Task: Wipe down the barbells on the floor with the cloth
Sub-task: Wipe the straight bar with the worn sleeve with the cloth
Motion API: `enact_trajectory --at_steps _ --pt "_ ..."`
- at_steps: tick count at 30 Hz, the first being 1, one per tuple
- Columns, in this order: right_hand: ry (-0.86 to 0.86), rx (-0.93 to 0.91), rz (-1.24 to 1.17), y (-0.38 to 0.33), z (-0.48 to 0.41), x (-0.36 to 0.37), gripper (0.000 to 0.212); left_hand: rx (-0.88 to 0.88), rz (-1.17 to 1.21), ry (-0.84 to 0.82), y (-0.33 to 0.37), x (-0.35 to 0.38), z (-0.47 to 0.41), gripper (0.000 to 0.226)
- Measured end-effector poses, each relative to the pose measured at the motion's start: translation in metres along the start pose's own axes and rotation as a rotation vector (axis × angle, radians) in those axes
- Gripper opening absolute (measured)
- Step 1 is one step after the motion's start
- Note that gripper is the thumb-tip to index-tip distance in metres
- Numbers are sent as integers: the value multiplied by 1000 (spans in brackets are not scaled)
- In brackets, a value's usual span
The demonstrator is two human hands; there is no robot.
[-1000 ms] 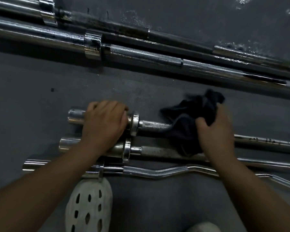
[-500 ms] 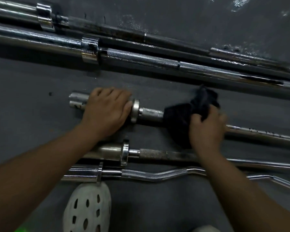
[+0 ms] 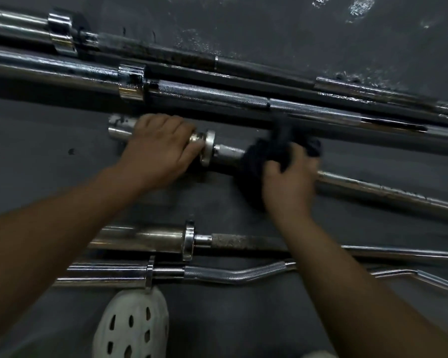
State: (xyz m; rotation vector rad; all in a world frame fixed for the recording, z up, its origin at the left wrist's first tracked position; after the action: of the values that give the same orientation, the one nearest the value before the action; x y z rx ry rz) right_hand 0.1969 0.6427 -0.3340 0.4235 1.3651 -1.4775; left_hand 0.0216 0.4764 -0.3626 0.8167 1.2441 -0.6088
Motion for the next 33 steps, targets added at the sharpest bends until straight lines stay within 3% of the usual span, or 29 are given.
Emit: enact_trajectory --at_steps 4,6,9,11,12,17,18,20,23,26,29,31,33 --pt "-302 -273 12 -60 10 29 49 74 100 -8 0 -12 -8 47" --pt "-199 -271 28 -37 -17 -4 49 74 143 11 4 -15 10 45" --pt "83 6 92 33 -42 -62 51 -50 271 86 3 -24 32 33" --pt "128 223 119 58 -22 -60 47 -104 250 112 6 -27 28 23" --pt "89 226 121 53 -5 -44 45 -108 233 90 8 -22 24 20" --pt "-418 -259 48 -20 57 27 47 -88 212 -117 19 7 44 33" --pt "-406 -256 23 -15 47 18 47 -61 206 -118 21 4 56 37" --pt "-226 -142 33 19 15 -15 49 -18 250 -127 25 -2 75 37" --pt "6 101 150 62 14 -42 53 -118 321 -69 26 -1 81 27" --pt "-152 -92 149 21 70 5 58 -122 112 -61 33 7 78 21" --pt "-364 -328 91 -23 92 33 58 -79 111 -74 26 8 54 30" --pt "-364 -392 121 -17 60 20 60 -90 192 -44 13 0 21 35" --pt "-255 -391 220 7 16 -10 59 -53 312 34 2 -12 -1 37"
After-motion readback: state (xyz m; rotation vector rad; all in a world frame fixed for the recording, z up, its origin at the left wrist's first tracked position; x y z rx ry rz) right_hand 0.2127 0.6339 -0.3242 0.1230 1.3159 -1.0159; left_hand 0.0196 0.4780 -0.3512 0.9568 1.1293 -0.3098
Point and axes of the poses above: each hand's wrist, its own z-axis away from the middle knuckle, its own x-axis out of the palm, y = z × x, the point moved 6 cm from there along -z, towards the middle knuckle, and after that the axes turned 1 degree about x, right-handed, at the moved point
